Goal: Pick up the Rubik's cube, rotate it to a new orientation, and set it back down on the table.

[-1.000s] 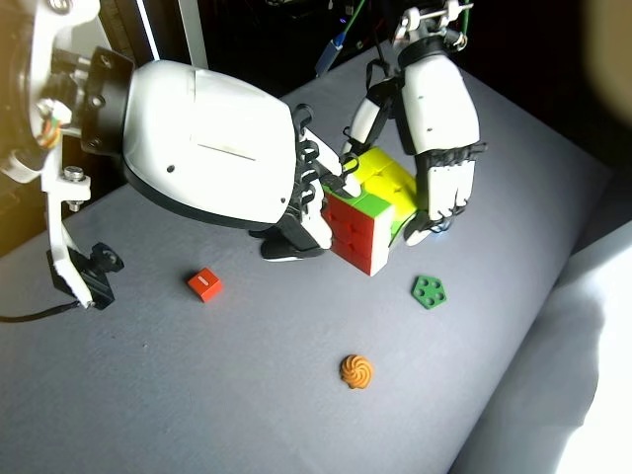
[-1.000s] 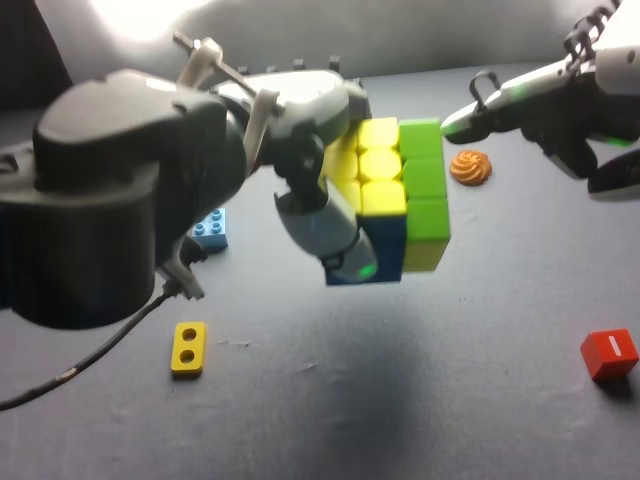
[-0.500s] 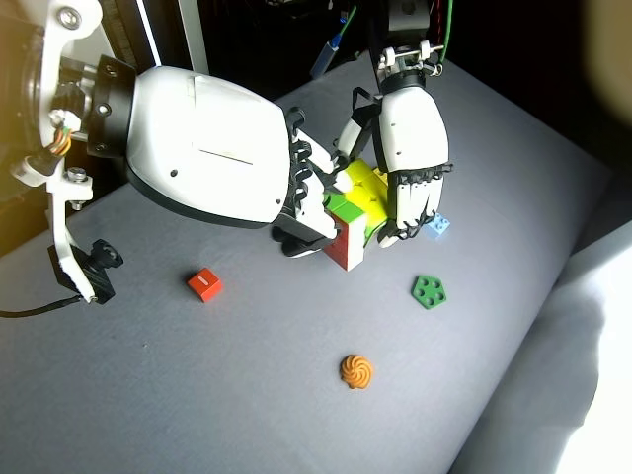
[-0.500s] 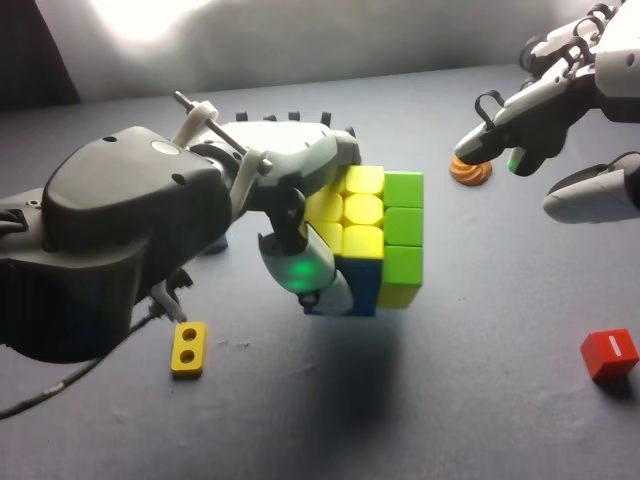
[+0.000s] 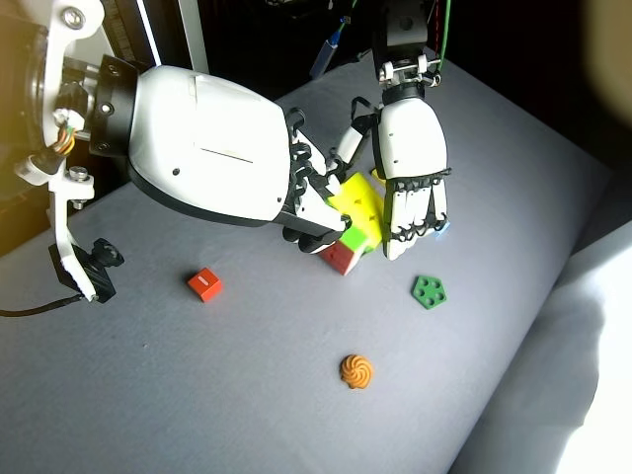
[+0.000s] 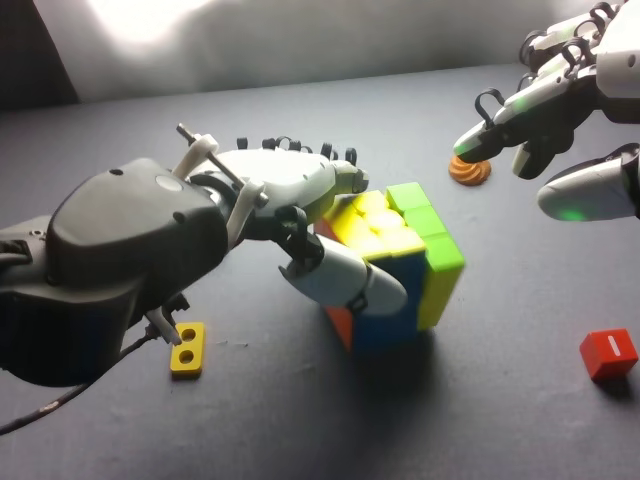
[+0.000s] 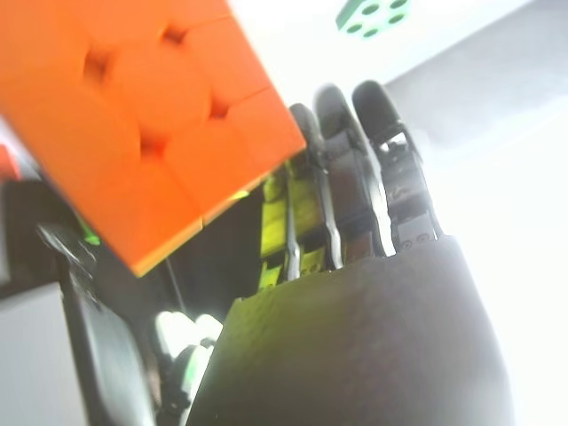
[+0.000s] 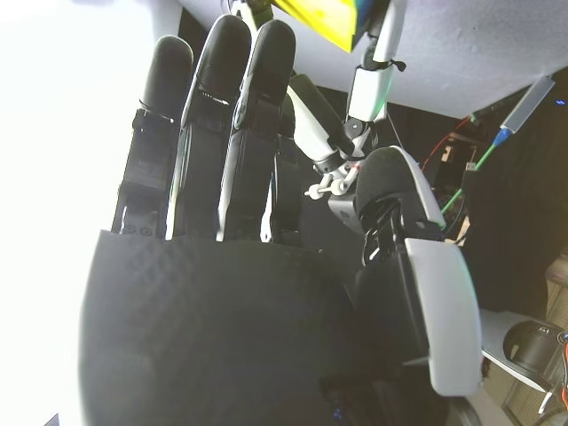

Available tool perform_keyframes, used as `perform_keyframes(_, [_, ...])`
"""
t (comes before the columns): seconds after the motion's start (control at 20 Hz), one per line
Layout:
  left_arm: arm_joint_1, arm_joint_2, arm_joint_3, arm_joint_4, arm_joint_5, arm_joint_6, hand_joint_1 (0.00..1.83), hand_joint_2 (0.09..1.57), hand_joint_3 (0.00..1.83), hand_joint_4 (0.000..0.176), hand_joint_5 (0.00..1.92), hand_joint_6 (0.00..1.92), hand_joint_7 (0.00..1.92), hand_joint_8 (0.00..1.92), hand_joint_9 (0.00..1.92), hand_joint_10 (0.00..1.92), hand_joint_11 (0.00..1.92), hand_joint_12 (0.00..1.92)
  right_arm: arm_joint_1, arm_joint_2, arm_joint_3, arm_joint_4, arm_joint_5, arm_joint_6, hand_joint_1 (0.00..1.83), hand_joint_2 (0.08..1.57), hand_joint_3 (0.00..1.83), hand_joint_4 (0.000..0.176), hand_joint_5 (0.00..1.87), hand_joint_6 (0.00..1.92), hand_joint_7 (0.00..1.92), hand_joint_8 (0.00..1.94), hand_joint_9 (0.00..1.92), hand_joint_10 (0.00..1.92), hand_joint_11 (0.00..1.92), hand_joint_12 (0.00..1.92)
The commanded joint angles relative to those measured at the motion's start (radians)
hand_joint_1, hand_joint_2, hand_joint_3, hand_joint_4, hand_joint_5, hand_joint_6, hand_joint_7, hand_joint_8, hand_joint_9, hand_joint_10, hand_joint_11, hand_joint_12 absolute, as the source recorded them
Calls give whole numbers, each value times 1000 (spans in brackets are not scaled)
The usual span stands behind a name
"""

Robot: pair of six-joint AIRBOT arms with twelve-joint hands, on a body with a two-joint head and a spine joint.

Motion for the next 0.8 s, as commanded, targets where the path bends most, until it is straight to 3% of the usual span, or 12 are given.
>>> perform_keyframes(0.0, [-5,-2,-3,49,-20,-7,332,745,0,0,8,1,4,0,3,0,0,23,9,-1,-2,41,-27,3,177,1348,0,0,383,0,890,51,583,887,227,1355])
perform_keyframes(0.15, [-5,-2,-5,51,-20,-7,237,697,0,0,0,0,0,0,0,0,0,0,8,-1,-2,41,-27,3,102,1346,0,0,340,1,880,18,604,716,144,1340])
perform_keyframes(0.55, [-33,35,-25,108,-13,-21,57,663,0,0,0,0,0,0,0,0,0,0,2,-1,-5,41,-26,3,102,1323,2,0,404,0,887,2,621,639,155,1340])
perform_keyframes(0.65, [-50,65,-32,164,40,-35,117,710,1,0,0,0,0,0,0,0,0,0,-3,-1,-7,41,-26,3,44,1337,0,0,366,0,834,0,618,561,128,1337])
perform_keyframes(0.75, [-85,102,-36,207,149,-36,109,770,25,0,8,3,9,3,0,0,0,0,-9,-1,-11,41,-27,2,110,1318,1,0,416,2,841,2,621,621,112,1381])
